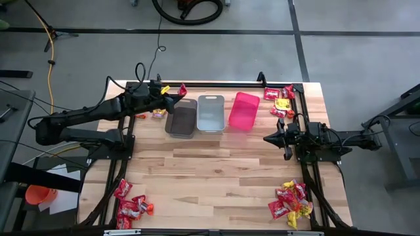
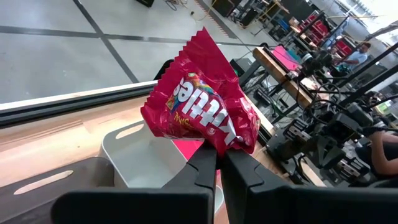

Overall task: Sort candy
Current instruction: Put the top left red candy into the gray bin

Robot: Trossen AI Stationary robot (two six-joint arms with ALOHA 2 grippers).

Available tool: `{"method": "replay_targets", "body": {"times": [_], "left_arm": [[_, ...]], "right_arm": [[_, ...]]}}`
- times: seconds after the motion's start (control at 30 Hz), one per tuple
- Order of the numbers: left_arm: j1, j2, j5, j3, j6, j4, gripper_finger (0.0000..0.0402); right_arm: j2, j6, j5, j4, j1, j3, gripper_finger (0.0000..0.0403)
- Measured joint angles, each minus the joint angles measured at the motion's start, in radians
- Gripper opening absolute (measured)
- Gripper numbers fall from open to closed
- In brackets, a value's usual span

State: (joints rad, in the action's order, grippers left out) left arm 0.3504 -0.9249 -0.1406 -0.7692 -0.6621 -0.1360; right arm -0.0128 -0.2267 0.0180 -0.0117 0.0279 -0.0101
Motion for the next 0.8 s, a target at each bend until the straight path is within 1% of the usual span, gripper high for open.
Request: {"method": "replay_targets", "body": {"times": [0.8], "left_arm": [[0.001, 0.0, 0.0, 0.0, 0.0, 0.016, 0.0]], "right_arm": [[0.0, 0.0, 0.0, 0.0, 0.0, 0.0, 0.0]]}}
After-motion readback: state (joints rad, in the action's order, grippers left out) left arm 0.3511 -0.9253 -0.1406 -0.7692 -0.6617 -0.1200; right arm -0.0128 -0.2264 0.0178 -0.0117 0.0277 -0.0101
